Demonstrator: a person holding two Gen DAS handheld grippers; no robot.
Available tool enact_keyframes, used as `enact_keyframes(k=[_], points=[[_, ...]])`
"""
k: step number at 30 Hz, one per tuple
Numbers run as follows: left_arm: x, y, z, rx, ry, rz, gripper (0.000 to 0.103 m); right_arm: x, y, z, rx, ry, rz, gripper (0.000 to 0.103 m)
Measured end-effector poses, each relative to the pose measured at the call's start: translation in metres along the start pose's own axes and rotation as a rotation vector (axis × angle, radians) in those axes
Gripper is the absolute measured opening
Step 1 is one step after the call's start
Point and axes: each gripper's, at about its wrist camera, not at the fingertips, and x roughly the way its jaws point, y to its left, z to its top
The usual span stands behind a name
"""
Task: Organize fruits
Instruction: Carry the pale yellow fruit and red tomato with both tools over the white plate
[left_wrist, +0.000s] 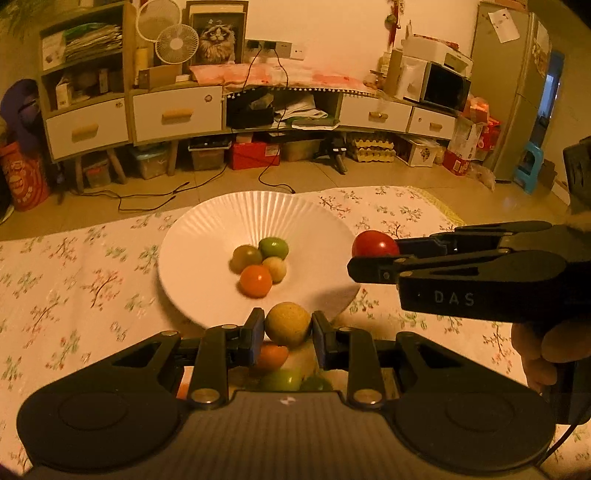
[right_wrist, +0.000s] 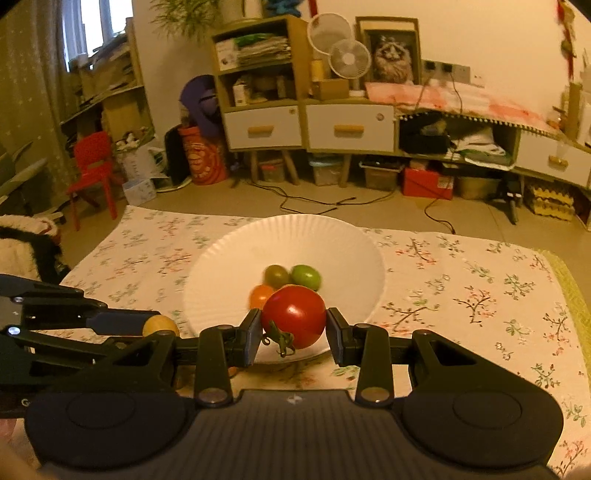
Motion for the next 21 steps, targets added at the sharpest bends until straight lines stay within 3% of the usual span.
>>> enact_keyframes(k=[9, 21], points=[[0.035, -0.009, 0.003, -0.026, -0.016, 0.017, 0.019, 0.024, -0.018, 0.008, -0.009, 0.041, 0.048, 0.034], [0.052, -0.009, 0.001, -0.050, -0.008, 0.050, 0.019, 0.050, -0.028, 0.007, 0.010, 0.093, 0.077, 0.034]])
